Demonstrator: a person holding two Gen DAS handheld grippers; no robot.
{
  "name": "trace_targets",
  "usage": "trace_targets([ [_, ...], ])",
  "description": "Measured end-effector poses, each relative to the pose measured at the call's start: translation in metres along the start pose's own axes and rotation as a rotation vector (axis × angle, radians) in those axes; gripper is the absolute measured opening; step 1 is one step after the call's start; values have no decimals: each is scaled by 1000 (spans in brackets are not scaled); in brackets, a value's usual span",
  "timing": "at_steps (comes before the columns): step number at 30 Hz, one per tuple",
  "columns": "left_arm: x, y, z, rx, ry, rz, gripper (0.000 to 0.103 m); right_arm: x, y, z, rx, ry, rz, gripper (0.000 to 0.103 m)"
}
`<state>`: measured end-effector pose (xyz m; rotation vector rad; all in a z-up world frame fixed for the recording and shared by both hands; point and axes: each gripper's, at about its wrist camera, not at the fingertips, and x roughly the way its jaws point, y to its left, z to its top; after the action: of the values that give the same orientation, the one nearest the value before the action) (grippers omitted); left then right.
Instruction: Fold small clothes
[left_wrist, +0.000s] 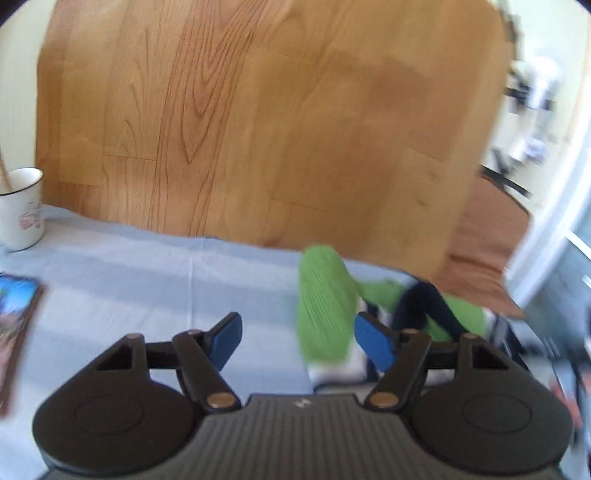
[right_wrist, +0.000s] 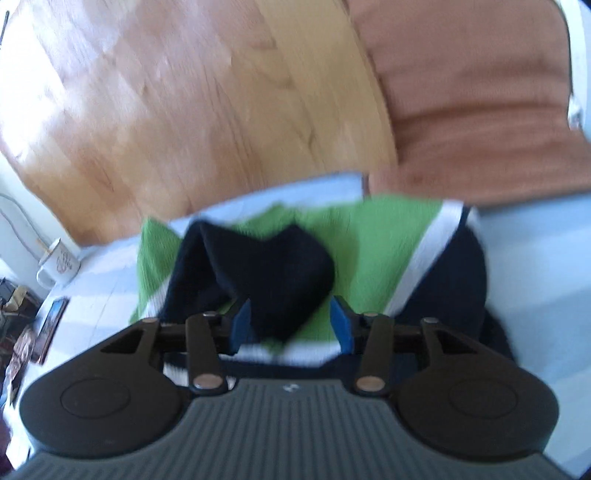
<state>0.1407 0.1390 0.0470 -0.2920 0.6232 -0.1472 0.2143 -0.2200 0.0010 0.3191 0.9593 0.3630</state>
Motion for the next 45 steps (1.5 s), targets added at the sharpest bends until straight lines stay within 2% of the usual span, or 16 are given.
trace_targets([
  [4, 69, -1, 14, -73, 63, -10, 71, 31, 19, -5, -47, 61, 5, 62],
  [7, 102, -8, 11, -62, 83, 31, 63, 35, 35, 1, -224, 34, -80, 18],
  [9, 118, -13, 8, -51, 92, 36, 17, 14, 50, 9, -410, -97, -190, 15],
  [10, 124, -13, 6, -59, 102, 31, 14, 2, 59, 11, -540, -182, -257, 15],
  [13, 127, -6, -2, -111, 67, 53, 14, -15, 71, 2, -918, -389, -520, 15],
  [19, 121, 13, -5, -187, 36, 63, 13, 23, 20, -36, -1247, -350, -763, 15],
  [22, 116, 15, -6, -199, 14, 56, 13, 27, 7, -56, -1322, -379, -837, 14],
  [24, 107, 18, -5, -224, -23, 35, 13, 16, 18, -51, -1309, -467, -849, 14],
  [25, 101, 20, -6, -243, -48, 30, 13, 12, 24, -45, -1299, -541, -876, 4],
  [26, 98, 21, -6, -254, -66, 36, 10, 4, 32, -36, -1277, -618, -900, 4],
  [27, 95, 23, -6, -258, -86, 56, 2, -4, 38, -26, -1238, -679, -901, 4],
  [29, 92, 28, -5, -262, -106, 113, 2, -14, 42, -10, -1166, -713, -872, 4],
  [33, 108, 43, -8, -332, 2, 87, 2, -5, 20, -5, -1071, -444, -779, 6],
  [36, 98, 38, -5, -306, -42, 60, 3, -25, 7, 12, -720, -316, -557, 12],
  [40, 90, 17, -7, -243, -85, -7, 3, -33, -2, 52, -308, -235, -297, 69],
  [45, 102, 0, -13, -146, -36, -98, 5, 4, -29, 80, 117, -108, -135, 72],
])
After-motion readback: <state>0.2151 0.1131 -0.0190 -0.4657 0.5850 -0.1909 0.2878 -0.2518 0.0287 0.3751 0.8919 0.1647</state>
